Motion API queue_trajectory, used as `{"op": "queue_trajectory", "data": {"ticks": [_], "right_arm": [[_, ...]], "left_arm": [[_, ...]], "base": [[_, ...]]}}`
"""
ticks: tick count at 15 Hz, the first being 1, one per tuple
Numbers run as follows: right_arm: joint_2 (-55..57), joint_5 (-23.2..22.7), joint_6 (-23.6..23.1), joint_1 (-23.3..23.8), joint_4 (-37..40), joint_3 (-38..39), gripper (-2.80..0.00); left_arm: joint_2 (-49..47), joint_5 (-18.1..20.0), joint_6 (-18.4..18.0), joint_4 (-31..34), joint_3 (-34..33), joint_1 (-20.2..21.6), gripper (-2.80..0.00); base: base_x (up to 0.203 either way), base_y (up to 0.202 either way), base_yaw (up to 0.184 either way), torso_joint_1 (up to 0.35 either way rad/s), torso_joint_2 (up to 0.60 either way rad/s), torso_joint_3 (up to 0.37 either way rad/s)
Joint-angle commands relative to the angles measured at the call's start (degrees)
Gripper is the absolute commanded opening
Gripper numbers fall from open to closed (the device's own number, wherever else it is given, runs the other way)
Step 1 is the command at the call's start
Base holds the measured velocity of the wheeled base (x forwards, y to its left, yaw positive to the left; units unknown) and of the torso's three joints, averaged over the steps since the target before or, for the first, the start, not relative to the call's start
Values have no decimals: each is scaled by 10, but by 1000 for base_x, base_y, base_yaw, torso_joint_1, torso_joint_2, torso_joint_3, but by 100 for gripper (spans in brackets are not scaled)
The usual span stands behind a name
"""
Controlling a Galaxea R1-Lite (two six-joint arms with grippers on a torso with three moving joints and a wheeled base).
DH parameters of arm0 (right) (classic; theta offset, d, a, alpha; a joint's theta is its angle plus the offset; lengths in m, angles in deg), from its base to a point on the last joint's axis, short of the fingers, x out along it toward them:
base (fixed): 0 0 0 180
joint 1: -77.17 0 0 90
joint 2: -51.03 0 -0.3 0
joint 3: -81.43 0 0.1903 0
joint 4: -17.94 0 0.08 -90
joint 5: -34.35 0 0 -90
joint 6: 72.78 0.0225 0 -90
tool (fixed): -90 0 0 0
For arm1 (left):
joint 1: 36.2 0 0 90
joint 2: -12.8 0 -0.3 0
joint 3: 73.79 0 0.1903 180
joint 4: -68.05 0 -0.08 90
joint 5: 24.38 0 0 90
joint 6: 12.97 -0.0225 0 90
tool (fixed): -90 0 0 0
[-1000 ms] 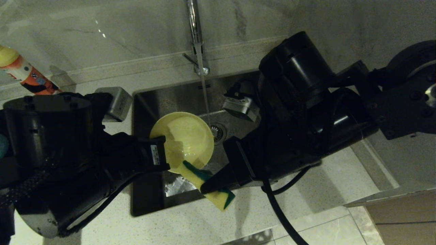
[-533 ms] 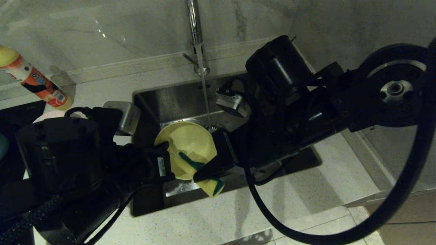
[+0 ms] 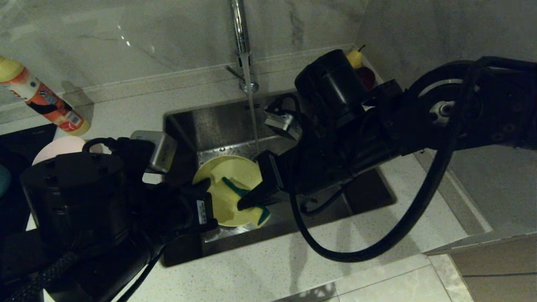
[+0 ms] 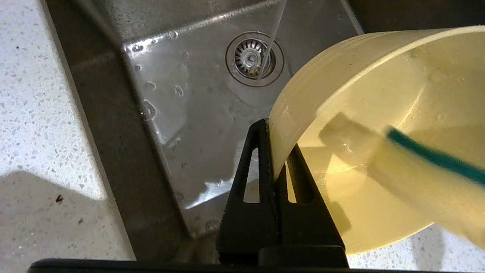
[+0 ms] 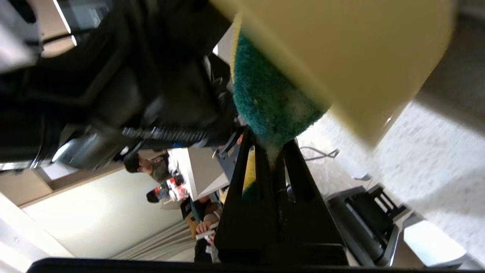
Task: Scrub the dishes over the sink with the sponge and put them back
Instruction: Wipe the bowl
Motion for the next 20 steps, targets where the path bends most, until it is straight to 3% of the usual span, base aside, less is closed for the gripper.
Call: {"op": "queue_trajectory", "data": {"ticks": [1, 5, 11, 20], "right_arm": [[14, -2, 2, 10, -6, -2, -280], [17, -2, 2, 16, -10, -2, -280], [-9, -1, 3, 16, -24, -2, -280], [-32, -1, 1, 17, 16, 10, -280]], "left_arm": [[11, 0, 1, -2, -2, -2, -280], [14, 1, -1, -7, -20, -25, -280], [5, 1, -11, -64, -71, -30, -280], [16, -2, -7, -88, -68, -28, -280]], "base": [[0, 0, 0, 0, 0, 0], [0, 0, 0, 0, 0, 0], [0, 0, 0, 0, 0, 0], [0, 0, 0, 0, 0, 0]]}}
